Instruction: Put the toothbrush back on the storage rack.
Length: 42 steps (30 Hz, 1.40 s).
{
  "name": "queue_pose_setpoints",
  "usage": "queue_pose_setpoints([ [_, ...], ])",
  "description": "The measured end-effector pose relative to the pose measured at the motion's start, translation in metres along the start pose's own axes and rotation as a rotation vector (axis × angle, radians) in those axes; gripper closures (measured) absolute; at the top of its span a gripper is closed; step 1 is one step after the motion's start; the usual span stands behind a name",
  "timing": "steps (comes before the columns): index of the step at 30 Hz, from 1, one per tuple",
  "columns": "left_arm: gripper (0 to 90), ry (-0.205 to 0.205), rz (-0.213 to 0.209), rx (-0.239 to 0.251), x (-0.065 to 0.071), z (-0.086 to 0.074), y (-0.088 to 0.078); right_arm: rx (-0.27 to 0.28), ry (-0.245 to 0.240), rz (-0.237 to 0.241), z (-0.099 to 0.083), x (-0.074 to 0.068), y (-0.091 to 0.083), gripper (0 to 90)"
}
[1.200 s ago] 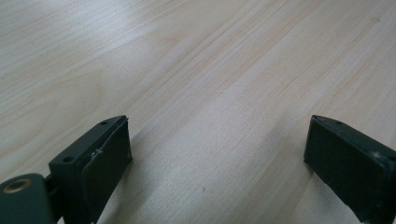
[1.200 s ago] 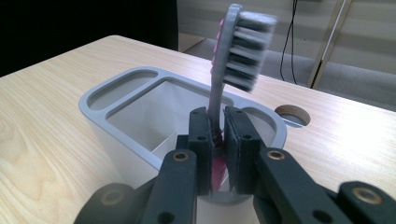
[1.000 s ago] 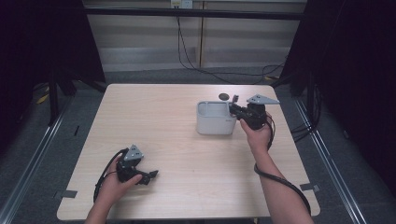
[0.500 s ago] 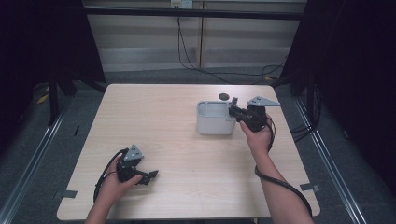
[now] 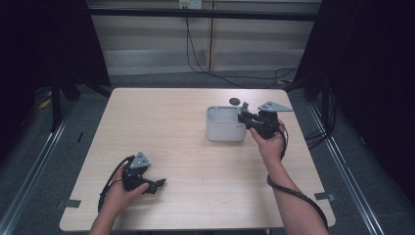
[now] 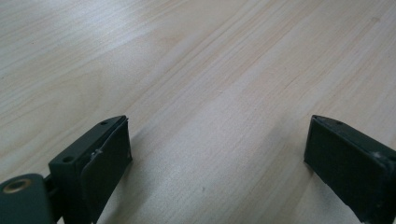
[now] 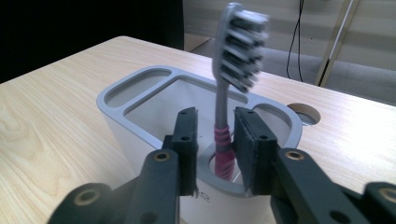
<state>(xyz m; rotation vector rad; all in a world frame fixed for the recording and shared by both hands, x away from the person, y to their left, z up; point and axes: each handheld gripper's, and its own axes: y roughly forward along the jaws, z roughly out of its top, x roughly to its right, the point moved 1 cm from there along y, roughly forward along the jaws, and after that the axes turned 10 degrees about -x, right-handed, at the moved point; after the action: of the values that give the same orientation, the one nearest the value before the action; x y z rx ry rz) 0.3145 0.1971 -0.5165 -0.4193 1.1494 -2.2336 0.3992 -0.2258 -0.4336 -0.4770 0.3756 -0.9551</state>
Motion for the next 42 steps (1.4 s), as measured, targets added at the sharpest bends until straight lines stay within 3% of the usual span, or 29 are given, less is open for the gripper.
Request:
queue_pose_setpoints([
  [8, 6.8, 0.0, 0.0, -0.001, 0.0, 0.0, 0.0, -0.009, 0.012, -0.03, 0.001, 0.001, 0.001, 55.9],
  [14, 6.8, 0.0, 0.0, -0.001, 0.0, 0.0, 0.0, -0.011, 0.016, -0.037, 0.001, 0.002, 0.002, 50.4],
  [32, 6.8, -0.002, 0.0, 0.001, 0.0, 0.0, 0.0, -0.035, 0.052, -0.044, 0.001, 0.012, -0.004, 22.2],
  [42, 6.7, -0.006, 0.0, 0.001, 0.0, 0.0, 0.0, -0.044, 0.059, -0.032, 0.001, 0.013, -0.009, 18.7],
])
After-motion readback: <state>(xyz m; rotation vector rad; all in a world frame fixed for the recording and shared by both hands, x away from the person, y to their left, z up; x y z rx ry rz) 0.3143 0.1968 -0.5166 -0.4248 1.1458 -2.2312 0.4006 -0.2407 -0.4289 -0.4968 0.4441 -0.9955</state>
